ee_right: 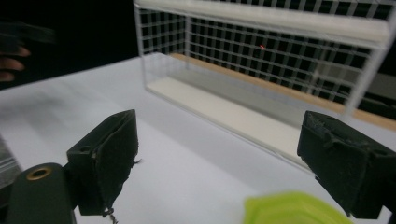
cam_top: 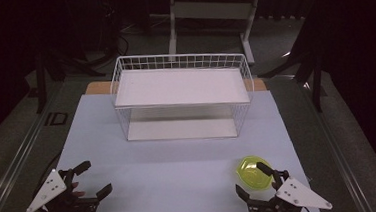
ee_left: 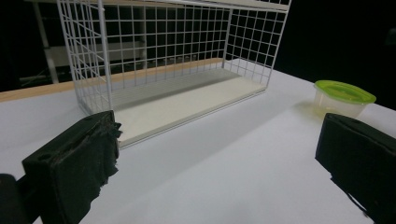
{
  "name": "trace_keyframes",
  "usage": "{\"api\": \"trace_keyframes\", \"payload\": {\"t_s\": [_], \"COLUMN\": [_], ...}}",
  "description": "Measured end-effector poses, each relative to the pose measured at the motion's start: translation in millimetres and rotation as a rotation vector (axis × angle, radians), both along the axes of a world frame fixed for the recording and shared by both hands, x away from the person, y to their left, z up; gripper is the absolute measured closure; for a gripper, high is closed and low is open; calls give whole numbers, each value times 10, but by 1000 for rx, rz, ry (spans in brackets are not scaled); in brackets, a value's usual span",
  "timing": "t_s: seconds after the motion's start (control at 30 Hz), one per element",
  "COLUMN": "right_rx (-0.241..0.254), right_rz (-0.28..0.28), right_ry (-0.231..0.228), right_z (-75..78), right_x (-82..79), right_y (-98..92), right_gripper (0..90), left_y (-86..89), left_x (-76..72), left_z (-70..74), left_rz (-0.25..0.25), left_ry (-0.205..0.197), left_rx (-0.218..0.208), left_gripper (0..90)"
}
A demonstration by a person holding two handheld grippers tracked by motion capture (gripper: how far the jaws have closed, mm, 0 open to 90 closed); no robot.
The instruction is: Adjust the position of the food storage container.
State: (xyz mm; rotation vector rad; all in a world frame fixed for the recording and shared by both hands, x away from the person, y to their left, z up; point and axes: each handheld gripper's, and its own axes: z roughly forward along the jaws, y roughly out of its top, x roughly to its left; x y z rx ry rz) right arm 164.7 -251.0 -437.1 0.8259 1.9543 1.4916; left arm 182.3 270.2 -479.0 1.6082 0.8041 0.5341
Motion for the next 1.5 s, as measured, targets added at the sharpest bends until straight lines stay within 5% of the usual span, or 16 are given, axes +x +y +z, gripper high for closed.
{"api": "trace_keyframes", "payload": {"t_s": [0.27, 0.43, 0.53, 0.77, 1.0, 1.5], "right_rx": [26, -16, -30, -21, -28, -146], "right_rz": [25, 5, -9, -72, -132, -264], "right_ry": [-44, -105, -104, -9, 36, 164], "right_z": [259, 375, 406, 311, 148, -322], "right_x": [56, 135, 196, 447, 596, 703], "right_y": [51, 64, 61, -63, -258, -820], "right_gripper": [122, 124, 124, 166, 220, 642], "left_y": [7, 13, 5, 19, 35, 0], "left_x": [13, 16, 10, -3, -7, 27], "left_z": [-9, -13, -12, -14, -18, -35], "left_rz": [-7, -11, -16, -16, -13, -21], "left_ry": [7, 13, 11, 11, 15, 26], "left_rx": [-11, -17, -15, -17, -19, -12], "left_gripper": [2, 2, 2, 2, 2, 2]}}
